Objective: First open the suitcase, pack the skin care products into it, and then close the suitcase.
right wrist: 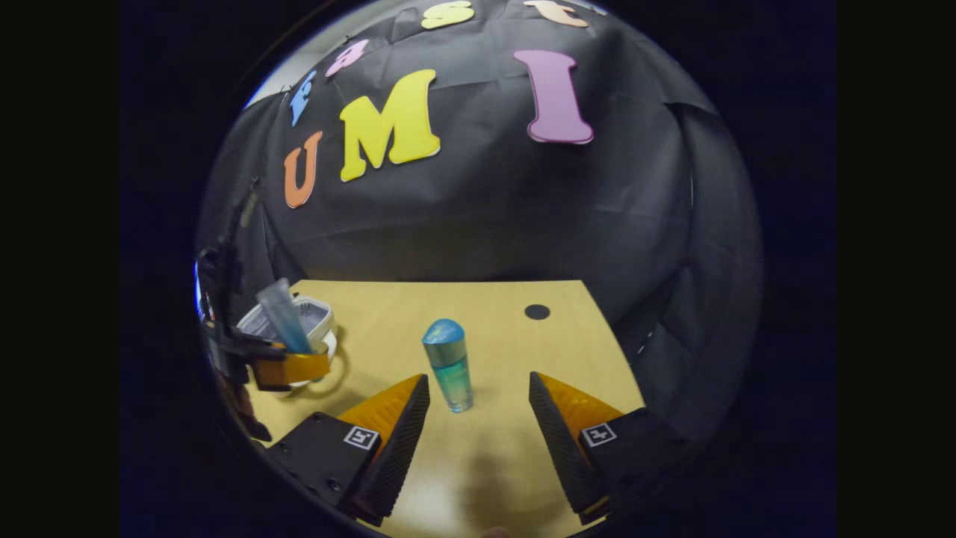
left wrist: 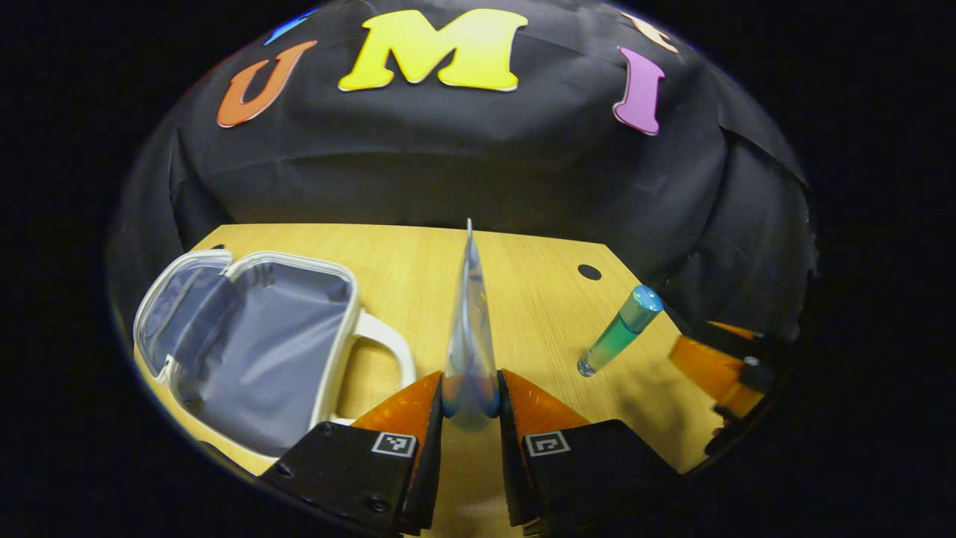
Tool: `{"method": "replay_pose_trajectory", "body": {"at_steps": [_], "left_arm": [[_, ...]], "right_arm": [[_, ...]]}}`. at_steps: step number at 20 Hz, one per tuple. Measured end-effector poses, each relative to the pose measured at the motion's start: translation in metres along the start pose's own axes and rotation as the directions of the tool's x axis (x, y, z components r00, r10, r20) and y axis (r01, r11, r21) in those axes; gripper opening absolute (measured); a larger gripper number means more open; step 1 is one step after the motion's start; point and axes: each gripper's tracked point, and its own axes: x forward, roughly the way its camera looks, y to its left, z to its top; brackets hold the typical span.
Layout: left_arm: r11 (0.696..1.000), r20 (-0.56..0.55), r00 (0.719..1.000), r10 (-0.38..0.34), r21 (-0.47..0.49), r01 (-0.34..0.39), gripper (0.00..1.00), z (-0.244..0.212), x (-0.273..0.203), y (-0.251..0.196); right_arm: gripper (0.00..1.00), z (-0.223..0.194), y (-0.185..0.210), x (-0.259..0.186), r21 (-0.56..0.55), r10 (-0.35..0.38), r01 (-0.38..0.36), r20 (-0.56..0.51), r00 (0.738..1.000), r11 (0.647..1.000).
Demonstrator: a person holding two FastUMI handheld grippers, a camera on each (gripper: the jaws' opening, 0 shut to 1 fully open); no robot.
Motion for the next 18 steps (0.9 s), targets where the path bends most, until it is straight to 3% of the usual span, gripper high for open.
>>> {"method": "replay_pose_trajectory", "body": {"at_steps": [2,9,14,16,18], "left_arm": [[0.999,-0.003,1.0,0.022,-0.048,-0.022,0.39,0.004,-0.023,0.008],[0.995,0.048,0.994,0.099,-0.017,-0.098,0.39,0.028,-0.072,0.05],[0.99,0.048,0.99,0.136,-0.037,-0.135,0.39,0.025,-0.087,0.084],[0.988,0.033,0.989,0.143,-0.058,-0.141,0.39,0.02,-0.092,0.098],[0.986,0.034,0.988,0.15,-0.08,-0.147,0.39,0.021,-0.096,0.111]], "right_arm": [[0.79,-0.009,0.009,0.027,0.006,0.009,-0.009,-0.015,1.0,1.0],[0.79,-0.043,0.011,0.081,-0.012,-0.035,0.035,-0.088,0.996,0.999],[0.58,-0.048,0.011,0.093,0.002,-0.035,0.035,-0.111,0.993,0.999],[0.42,-0.045,0.01,0.096,-0.008,-0.055,0.055,-0.114,0.992,0.998],[0.4,-0.045,0.01,0.093,0.001,-0.071,0.071,-0.129,0.989,0.997]]}}
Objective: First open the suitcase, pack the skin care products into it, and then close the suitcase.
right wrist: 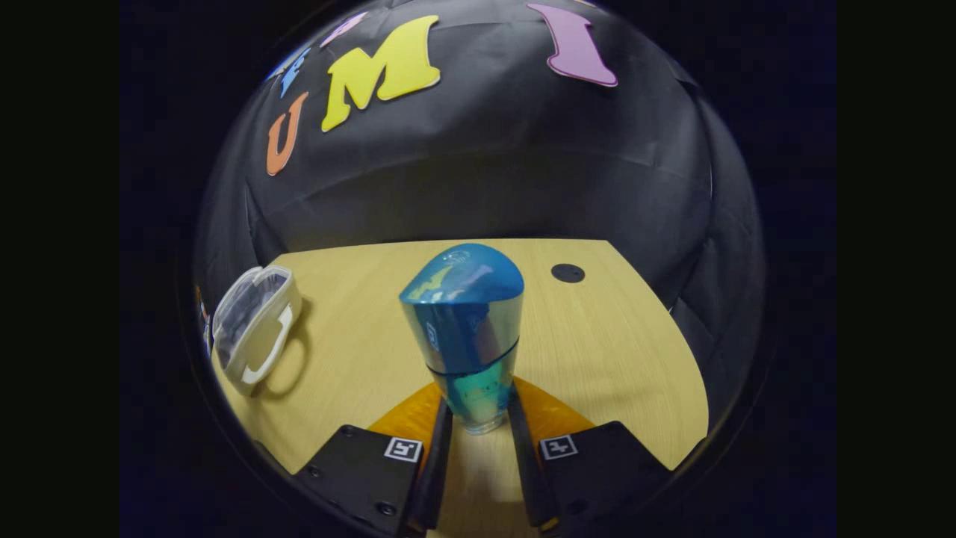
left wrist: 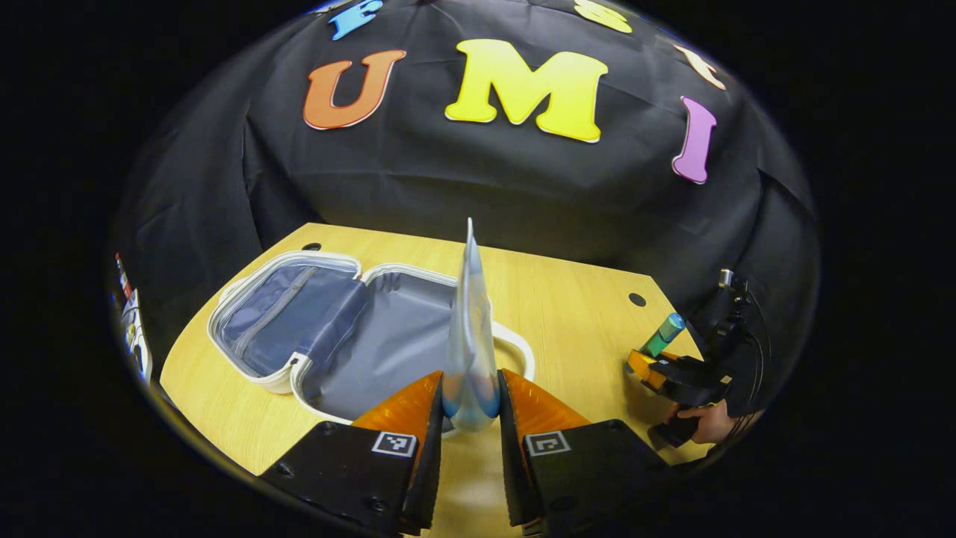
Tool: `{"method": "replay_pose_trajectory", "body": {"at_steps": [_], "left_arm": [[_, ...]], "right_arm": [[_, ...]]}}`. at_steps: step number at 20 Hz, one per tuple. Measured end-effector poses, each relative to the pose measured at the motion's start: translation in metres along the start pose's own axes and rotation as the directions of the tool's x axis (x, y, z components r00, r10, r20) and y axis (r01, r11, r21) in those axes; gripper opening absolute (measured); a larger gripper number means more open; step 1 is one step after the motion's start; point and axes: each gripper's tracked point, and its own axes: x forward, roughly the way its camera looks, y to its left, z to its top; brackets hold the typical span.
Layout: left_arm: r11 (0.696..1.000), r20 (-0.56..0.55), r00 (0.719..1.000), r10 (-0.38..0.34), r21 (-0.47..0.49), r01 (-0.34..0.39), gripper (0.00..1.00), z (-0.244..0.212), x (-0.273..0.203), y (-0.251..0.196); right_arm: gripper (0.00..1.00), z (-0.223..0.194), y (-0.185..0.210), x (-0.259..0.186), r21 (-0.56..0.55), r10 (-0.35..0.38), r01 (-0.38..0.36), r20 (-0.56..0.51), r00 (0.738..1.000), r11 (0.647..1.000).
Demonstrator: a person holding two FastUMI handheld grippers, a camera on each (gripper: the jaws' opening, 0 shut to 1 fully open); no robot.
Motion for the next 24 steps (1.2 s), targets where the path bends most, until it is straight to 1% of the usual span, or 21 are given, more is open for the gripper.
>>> {"method": "replay_pose_trajectory", "body": {"at_steps": [2,4,5,6,7,8,10,11,14,15,16,17,19,20,21,22,24], "left_arm": [[1.0,-0.004,1.0,-0.001,-0.006,0.001,0.39,0.001,-0.001,0.016],[1.0,-0.008,1.0,-0.013,-0.019,0.013,0.39,0.003,0.003,0.032],[0.999,-0.01,1.0,-0.03,-0.024,0.029,0.39,0.003,0.009,0.038],[0.998,-0.016,0.998,-0.054,-0.026,0.053,0.39,0.003,0.015,0.046],[0.996,-0.035,0.996,-0.088,-0.026,0.087,0.39,0.001,0.027,0.051],[0.992,-0.076,0.989,-0.123,-0.024,0.122,0.39,-0.006,0.038,0.058],[0.987,-0.15,0.975,-0.163,-0.014,0.162,0.39,-0.016,0.065,0.075],[0.984,-0.183,0.967,-0.176,-0.018,0.175,0.39,-0.022,0.079,0.081],[0.98,-0.264,0.944,-0.197,-0.032,0.196,0.39,-0.037,0.114,0.099],[0.981,-0.289,0.938,-0.19,-0.026,0.191,0.39,-0.042,0.123,0.106],[0.983,-0.318,0.931,-0.179,-0.02,0.182,0.39,-0.047,0.129,0.112],[0.985,-0.35,0.922,-0.167,-0.022,0.17,0.39,-0.053,0.134,0.117],[0.991,-0.434,0.891,-0.132,-0.024,0.135,0.39,-0.063,0.138,0.119],[0.993,-0.474,0.875,-0.101,0.004,0.116,0.39,-0.068,0.139,0.122],[0.994,-0.512,0.856,-0.072,0.037,0.105,0.39,-0.073,0.139,0.124],[0.992,-0.529,0.847,-0.053,0.068,0.104,0.38,-0.072,0.141,0.123],[0.991,-0.578,0.816,-0.013,0.104,0.089,0.38,-0.074,0.142,0.123]], "right_arm": [[0.37,0.005,0.002,-0.009,0.036,-0.004,0.004,-0.013,1.0,0.999],[0.35,0.02,0.006,-0.033,0.057,-0.002,0.001,0.009,1.0,0.998],[0.35,0.029,0.008,-0.05,0.054,0.001,-0.002,0.025,1.0,0.999],[0.33,0.04,0.011,-0.066,0.057,0.009,-0.011,0.038,0.999,0.998],[0.35,0.053,0.016,-0.087,0.056,0.019,-0.022,0.055,0.998,0.998],[0.35,0.065,0.018,-0.107,0.047,0.028,-0.031,0.071,0.997,0.998],[0.35,0.083,0.027,-0.149,0.048,0.074,-0.077,0.077,0.994,0.996],[0.35,0.09,0.028,-0.168,0.052,0.084,-0.088,0.084,0.993,0.995],[0.35,0.101,0.022,-0.223,0.093,0.057,-0.065,0.091,0.994,0.994],[0.32,0.101,0.023,-0.241,0.119,0.048,-0.059,0.093,0.995,0.991],[0.35,0.101,0.024,-0.256,0.146,0.04,-0.053,0.093,0.995,0.988],[0.35,0.098,0.026,-0.27,0.164,0.032,-0.047,0.095,0.995,0.985],[0.35,0.094,0.031,-0.293,0.173,0.02,-0.037,0.099,0.995,0.984],[0.35,0.093,0.033,-0.3,0.161,0.017,-0.033,0.101,0.995,0.986],[0.32,0.091,0.035,-0.307,0.146,0.01,-0.025,0.105,0.994,0.989],[0.35,0.091,0.037,-0.312,0.135,0.007,-0.022,0.11,0.994,0.991],[0.35,0.097,0.044,-0.32,0.14,0.014,-0.032,0.125,0.992,0.99]]}}
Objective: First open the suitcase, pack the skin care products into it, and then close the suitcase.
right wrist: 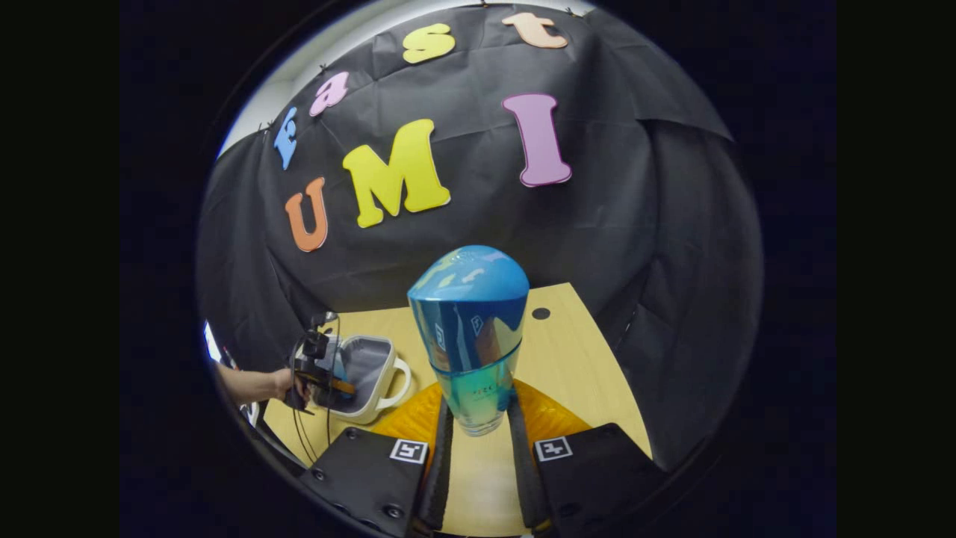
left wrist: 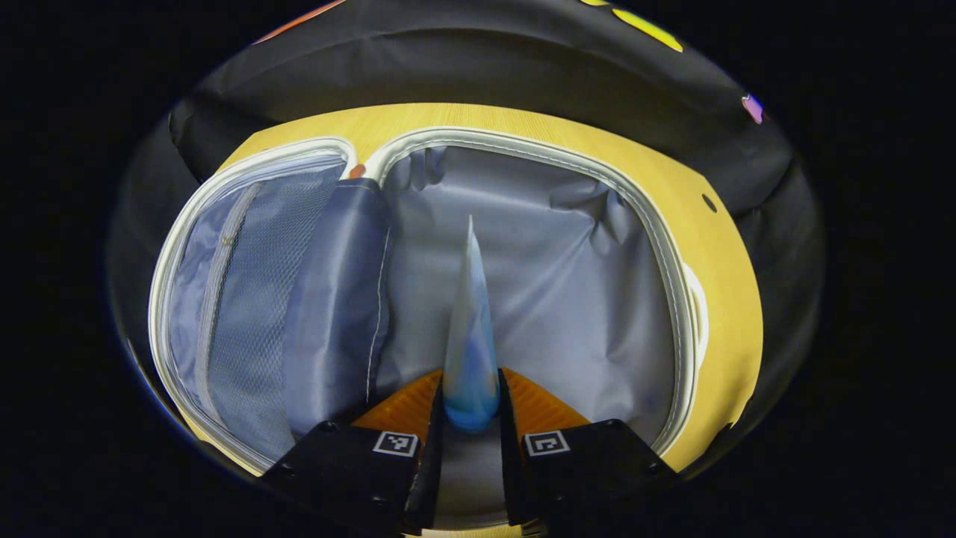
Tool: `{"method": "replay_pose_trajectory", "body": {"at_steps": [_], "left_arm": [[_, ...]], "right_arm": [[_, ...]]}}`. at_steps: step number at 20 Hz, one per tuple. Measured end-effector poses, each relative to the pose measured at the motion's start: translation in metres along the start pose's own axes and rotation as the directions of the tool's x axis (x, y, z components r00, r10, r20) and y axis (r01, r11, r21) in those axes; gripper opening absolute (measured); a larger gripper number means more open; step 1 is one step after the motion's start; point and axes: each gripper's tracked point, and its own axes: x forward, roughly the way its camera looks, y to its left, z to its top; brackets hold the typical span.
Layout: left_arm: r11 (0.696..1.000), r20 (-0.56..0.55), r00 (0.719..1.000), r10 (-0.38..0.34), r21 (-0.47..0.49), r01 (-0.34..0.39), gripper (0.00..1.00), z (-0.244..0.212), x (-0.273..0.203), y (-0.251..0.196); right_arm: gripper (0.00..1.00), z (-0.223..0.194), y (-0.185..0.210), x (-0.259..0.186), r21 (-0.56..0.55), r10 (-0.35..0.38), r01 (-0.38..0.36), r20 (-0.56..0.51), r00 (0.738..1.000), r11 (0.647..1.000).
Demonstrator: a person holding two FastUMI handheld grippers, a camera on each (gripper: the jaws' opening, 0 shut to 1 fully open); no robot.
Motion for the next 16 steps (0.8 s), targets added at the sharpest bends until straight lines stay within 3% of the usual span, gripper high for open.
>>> {"method": "replay_pose_trajectory", "body": {"at_steps": [6,13,16], "left_arm": [[0.998,-0.164,0.985,0.059,0.028,-0.055,0.38,0.001,0.005,0.0],[0.993,-0.178,0.979,0.096,0.085,-0.082,0.46,0.0,0.001,0.006],[1.0,-0.093,0.996,-0.017,-0.001,0.017,0.87,0.003,-0.023,-0.014]], "right_arm": [[0.35,0.011,0.027,-0.003,-0.023,0.048,-0.047,0.023,0.999,0.999],[0.35,0.003,0.064,0.004,-0.106,0.105,-0.106,-0.012,0.994,0.989],[0.35,0.002,0.101,0.021,-0.141,0.163,-0.166,-0.037,0.986,0.976]]}}
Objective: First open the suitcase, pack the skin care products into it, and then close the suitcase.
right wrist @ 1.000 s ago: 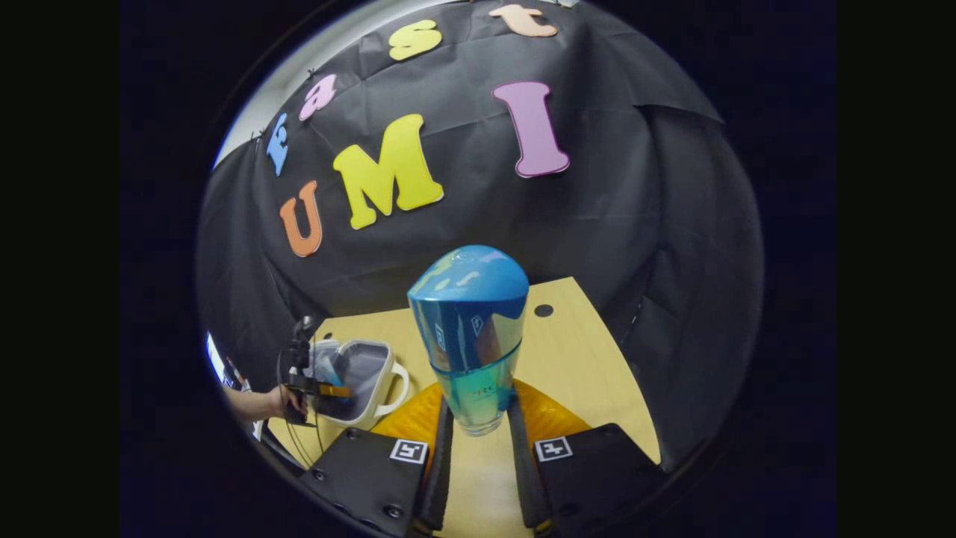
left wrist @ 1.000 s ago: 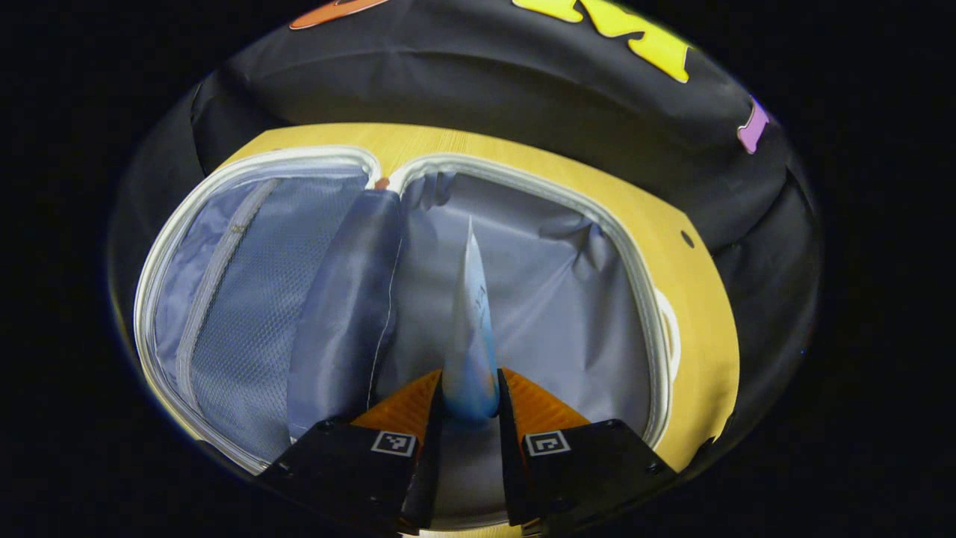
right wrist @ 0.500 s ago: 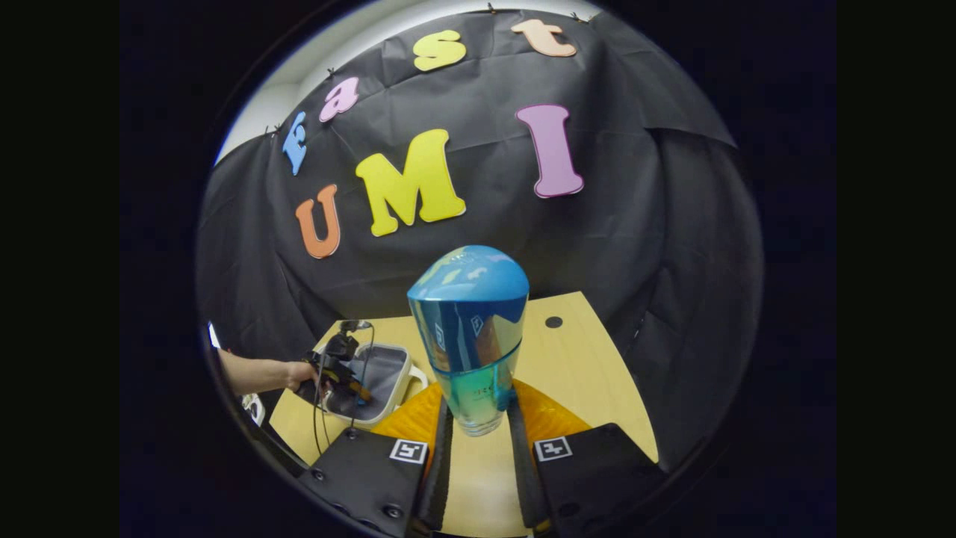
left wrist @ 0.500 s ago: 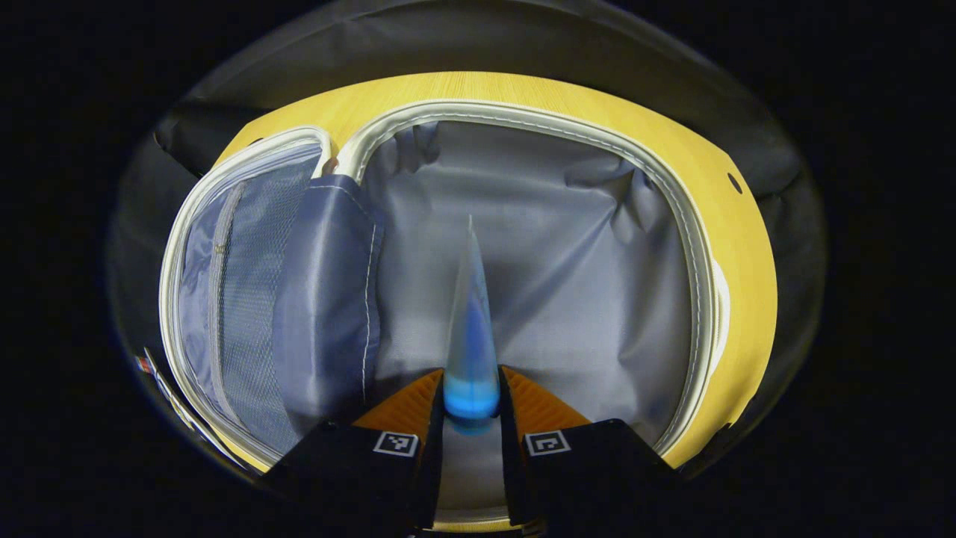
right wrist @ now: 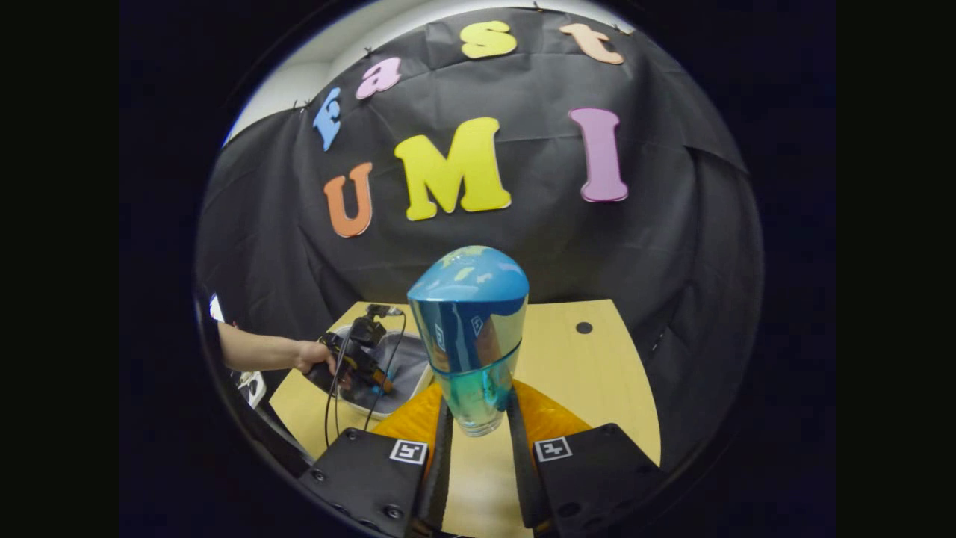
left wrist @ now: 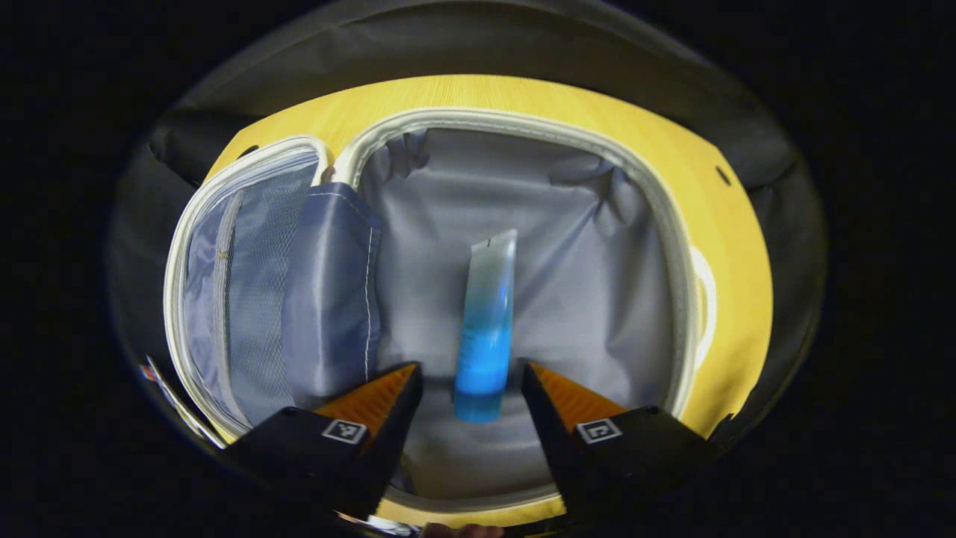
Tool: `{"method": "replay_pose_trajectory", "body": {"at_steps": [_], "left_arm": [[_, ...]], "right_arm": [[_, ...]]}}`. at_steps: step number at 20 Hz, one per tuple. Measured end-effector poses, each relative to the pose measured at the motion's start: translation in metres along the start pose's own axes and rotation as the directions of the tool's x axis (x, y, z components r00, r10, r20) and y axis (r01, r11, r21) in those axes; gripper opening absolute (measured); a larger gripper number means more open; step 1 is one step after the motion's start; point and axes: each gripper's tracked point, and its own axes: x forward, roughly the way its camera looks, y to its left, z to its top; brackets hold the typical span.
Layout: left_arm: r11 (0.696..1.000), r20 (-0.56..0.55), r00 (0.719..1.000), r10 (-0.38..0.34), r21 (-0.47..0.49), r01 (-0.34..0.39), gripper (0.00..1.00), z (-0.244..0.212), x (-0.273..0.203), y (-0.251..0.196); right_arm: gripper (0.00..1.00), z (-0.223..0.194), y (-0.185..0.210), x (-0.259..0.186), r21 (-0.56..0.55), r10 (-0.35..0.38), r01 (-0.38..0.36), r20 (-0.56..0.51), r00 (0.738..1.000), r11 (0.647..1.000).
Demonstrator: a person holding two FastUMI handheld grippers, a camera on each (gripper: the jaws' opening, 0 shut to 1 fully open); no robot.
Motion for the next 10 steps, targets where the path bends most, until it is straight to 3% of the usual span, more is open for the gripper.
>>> {"method": "replay_pose_trajectory", "body": {"at_steps": [1,2,4,8,10], "left_arm": [[0.999,0.066,0.998,-0.024,-0.025,0.025,0.89,0.0,-0.018,-0.002],[0.997,0.13,0.99,-0.05,-0.047,0.056,0.99,0.0,-0.035,-0.005],[0.991,0.274,0.958,-0.09,-0.07,0.113,0.99,-0.007,-0.077,-0.003],[0.986,0.522,0.851,-0.055,-0.106,0.129,0.99,-0.036,-0.158,0.033],[0.98,0.576,0.817,-0.019,-0.152,0.129,0.99,-0.064,-0.184,0.055]], "right_arm": [[0.35,-0.001,0.015,0.013,-0.01,0.027,-0.027,-0.012,1.0,1.0],[0.35,-0.001,0.031,0.027,-0.02,0.053,-0.054,-0.023,0.998,0.998],[0.35,-0.004,0.068,0.058,-0.033,0.11,-0.112,-0.051,0.993,0.993],[0.35,-0.028,0.139,0.133,-0.013,0.216,-0.221,-0.16,0.963,0.975],[0.35,-0.048,0.167,0.171,0.022,0.25,-0.252,-0.23,0.941,0.967]]}}
